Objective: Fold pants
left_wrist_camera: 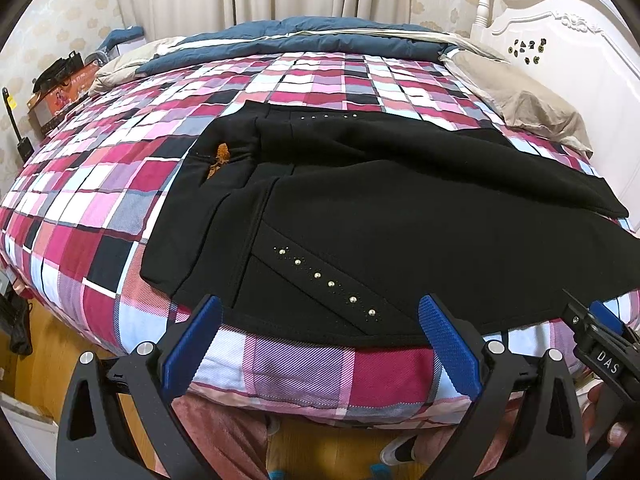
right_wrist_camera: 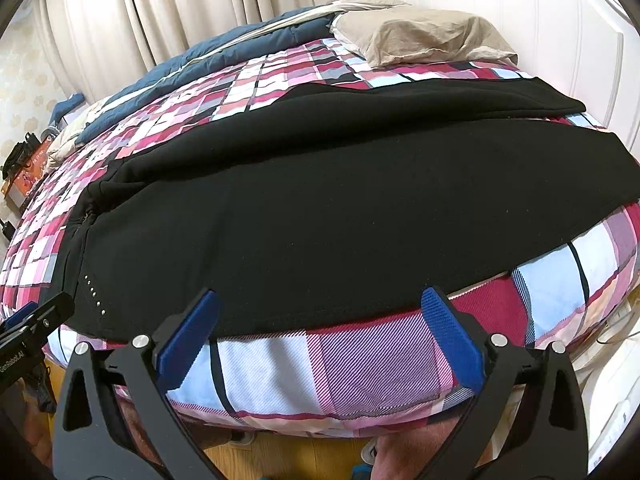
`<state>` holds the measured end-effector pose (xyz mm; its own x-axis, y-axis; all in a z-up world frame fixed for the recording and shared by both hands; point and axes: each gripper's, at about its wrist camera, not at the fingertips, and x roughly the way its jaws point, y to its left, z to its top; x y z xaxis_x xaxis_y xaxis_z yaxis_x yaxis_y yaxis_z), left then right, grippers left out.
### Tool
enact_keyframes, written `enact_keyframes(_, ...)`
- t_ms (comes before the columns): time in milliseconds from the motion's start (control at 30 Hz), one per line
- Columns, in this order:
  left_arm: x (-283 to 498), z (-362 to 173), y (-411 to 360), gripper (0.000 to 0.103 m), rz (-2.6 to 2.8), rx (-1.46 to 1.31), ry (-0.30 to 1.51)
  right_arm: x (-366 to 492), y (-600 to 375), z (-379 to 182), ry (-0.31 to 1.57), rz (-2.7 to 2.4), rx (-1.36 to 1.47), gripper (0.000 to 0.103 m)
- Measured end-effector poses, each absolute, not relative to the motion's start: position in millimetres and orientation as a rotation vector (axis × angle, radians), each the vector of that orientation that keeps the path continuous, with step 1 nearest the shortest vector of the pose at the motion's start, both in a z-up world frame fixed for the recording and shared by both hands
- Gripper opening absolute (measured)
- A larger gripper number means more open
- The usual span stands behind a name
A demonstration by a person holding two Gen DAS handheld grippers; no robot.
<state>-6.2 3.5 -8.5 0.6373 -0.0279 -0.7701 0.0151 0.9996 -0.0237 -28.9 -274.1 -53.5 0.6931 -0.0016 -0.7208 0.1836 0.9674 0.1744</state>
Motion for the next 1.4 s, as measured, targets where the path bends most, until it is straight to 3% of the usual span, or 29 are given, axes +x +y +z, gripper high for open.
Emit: enact_keyframes(1400,-9.1,-5.7,-1.1,0.098,-0.027,-0.006,0.877,-30.0,-273.7,-57.1,0.815,-0.099,0.244,0.101)
